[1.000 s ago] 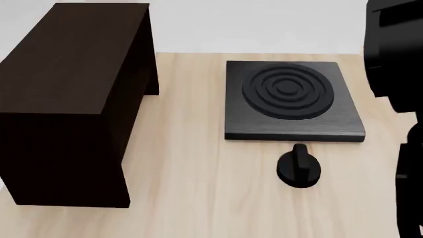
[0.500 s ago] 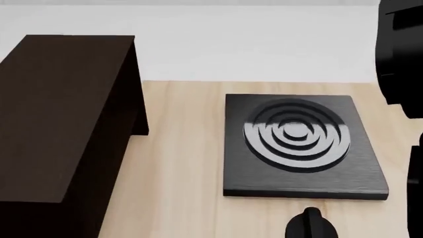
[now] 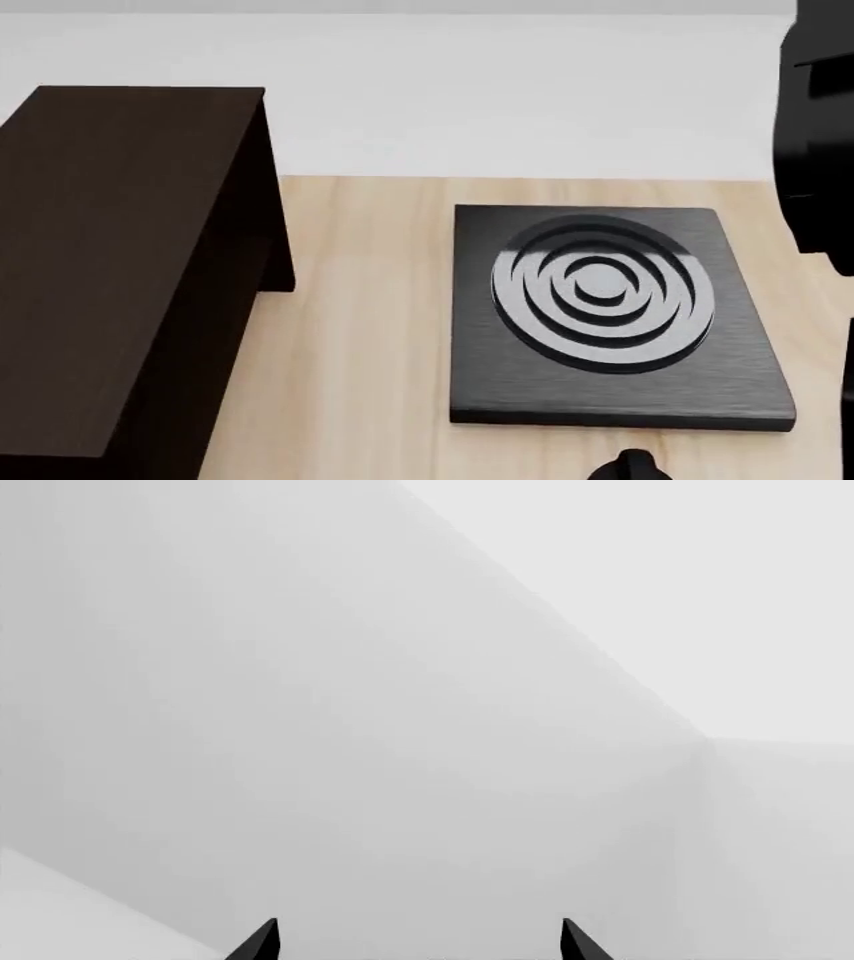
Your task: Put the frying pan under the cabinet shelf.
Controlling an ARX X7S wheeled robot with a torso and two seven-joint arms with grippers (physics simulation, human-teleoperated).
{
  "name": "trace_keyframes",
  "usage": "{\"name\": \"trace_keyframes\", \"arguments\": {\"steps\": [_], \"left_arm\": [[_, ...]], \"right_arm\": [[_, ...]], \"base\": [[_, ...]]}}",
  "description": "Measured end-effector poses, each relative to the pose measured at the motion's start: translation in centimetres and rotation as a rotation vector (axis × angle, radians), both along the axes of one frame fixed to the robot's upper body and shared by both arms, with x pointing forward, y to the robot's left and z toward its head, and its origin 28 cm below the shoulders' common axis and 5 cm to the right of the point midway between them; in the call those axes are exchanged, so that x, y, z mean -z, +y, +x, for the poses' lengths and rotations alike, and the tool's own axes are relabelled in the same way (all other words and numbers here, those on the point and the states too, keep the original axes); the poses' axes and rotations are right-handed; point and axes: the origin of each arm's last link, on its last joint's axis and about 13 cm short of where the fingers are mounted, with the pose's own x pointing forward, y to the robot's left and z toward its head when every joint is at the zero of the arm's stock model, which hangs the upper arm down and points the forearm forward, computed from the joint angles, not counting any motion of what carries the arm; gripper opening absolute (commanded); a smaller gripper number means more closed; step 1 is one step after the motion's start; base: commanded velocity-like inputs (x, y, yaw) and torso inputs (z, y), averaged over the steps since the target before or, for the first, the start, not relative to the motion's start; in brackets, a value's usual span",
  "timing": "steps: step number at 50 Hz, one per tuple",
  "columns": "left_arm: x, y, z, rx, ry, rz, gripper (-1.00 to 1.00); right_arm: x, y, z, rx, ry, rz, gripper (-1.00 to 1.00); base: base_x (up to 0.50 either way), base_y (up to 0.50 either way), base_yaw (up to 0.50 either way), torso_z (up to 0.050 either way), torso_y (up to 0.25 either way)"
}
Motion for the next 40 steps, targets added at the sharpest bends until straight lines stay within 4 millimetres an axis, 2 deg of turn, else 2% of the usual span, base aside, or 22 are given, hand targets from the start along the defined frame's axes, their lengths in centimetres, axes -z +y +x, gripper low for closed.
{"name": "trace_keyframes", "arguments": {"steps": [9, 25, 40], "left_arm": [[0.1, -0.1, 0.0, 0.001, 0.003, 0.002, 1.0], [0.2, -0.1, 0.3, -0.001, 0.01, 0.005, 1.0], [-0.3, -0.2, 0.1, 0.001, 0.001, 0.017, 1.0]], "right_arm": [[0.3, -0.3, -0.2, 0.013, 0.006, 0.002, 1.0], [2.0, -2.3, -1.7, 0.072, 0.034, 0.046, 1.0], [4.1, -5.0, -3.9, 0.147, 0.082, 0.121, 1.0]], "base": [[0.41, 0.02, 0.0, 0.0, 0.0], [0.0, 0.0, 0.0, 0.0, 0.0], [0.0, 0.0, 0.0, 0.0, 0.0]]}}
